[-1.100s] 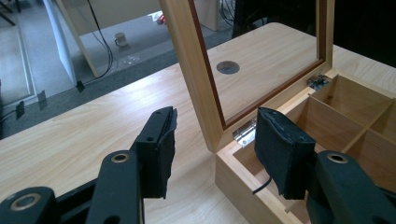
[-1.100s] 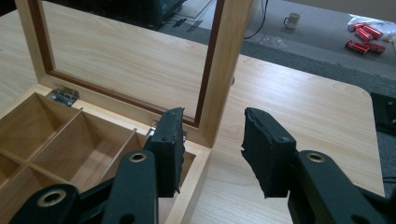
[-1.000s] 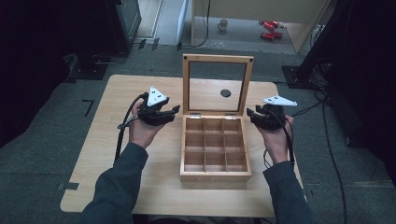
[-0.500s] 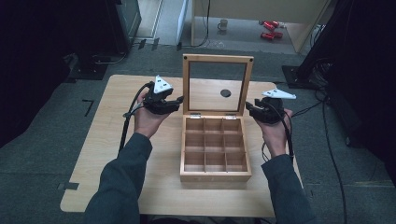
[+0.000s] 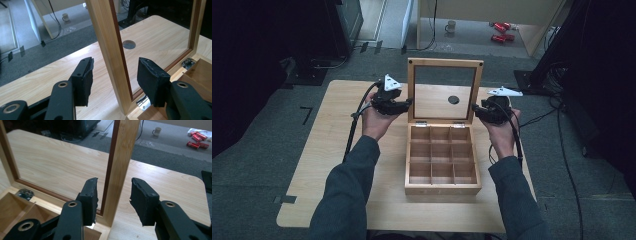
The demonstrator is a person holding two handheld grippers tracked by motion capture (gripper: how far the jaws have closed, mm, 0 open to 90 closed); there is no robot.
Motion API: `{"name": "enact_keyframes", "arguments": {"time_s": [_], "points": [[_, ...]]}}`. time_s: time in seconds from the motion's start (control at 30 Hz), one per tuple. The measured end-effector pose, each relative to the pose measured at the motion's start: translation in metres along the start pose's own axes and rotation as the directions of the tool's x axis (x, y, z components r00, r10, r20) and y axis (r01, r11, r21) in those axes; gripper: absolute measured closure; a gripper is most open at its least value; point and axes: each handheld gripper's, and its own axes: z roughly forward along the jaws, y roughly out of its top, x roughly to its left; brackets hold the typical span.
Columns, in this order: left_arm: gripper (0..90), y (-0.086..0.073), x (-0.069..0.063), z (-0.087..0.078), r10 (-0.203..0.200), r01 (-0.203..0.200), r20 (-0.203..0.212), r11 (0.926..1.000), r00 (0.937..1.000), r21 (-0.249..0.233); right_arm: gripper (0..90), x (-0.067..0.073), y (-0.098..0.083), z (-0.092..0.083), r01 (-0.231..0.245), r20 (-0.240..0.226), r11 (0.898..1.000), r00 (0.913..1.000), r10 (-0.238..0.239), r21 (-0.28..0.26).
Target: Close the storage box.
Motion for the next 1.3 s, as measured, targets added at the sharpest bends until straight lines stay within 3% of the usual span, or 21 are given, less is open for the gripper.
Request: {"name": "enact_keyframes", "arguments": {"time_s": [0.27,0.37,0.57,0.7,0.77,0.83,0.9,1.0,1.13,1.3], "points": [[46.0,0.003,0.002,0.014,-0.046,0.046,0.0,0.9989,0.9989,0.008,49.2,-0.005,0.012,0.014,-0.023,-0.022,1.0,0.9995,0.023,0.011],[46.8,0.001,0.002,0.021,-0.058,0.058,-0.001,0.9982,0.9983,0.017,47.3,-0.005,0.021,0.021,-0.01,-0.022,1.0,0.9997,0.011,0.026],[47.8,0.001,0.004,0.028,-0.087,0.086,0.005,0.9961,0.9962,0.015,47.5,-0.011,0.035,0.026,-0.003,-0.048,0.999,0.9988,0.005,0.038],[48.3,0.001,0.004,0.03,-0.108,0.108,0.024,0.9941,0.9939,0.012,49.4,-0.011,0.033,0.033,-0.012,-0.056,0.999,0.9983,0.015,0.048],[48.4,0.002,0.002,0.029,-0.103,0.104,0.038,0.9946,0.9939,-0.001,50.4,-0.01,0.031,0.035,-0.026,-0.079,0.999,0.9964,0.029,0.042],[49.6,0.005,-0.001,0.029,-0.099,0.099,0.045,0.9951,0.9941,0.002,49.5,-0.007,0.03,0.035,-0.017,-0.07,0.999,0.9973,0.02,0.036],[49.8,0.007,-0.003,0.029,-0.098,0.098,0.03,0.9952,0.9947,0.006,52.1,-0.009,0.028,0.032,-0.034,-0.087,0.999,0.9956,0.036,0.024],[51.9,0.008,-0.004,0.026,-0.132,0.132,0.031,0.9912,0.9907,0.0,53.0,-0.01,0.027,0.03,-0.034,-0.093,0.999,0.995,0.036,0.019],[53.3,0.006,-0.007,0.02,-0.125,0.125,0.035,0.9921,0.9916,-0.01,52.4,-0.008,0.022,0.023,-0.038,-0.099,0.999,0.9944,0.038,-0.005],[54.9,-0.002,-0.015,0.008,-0.118,0.12,0.026,0.9912,0.9926,-0.057,51.9,-0.003,0.02,0.013,-0.016,-0.091,1.0,0.9957,0.015,-0.009]]}}
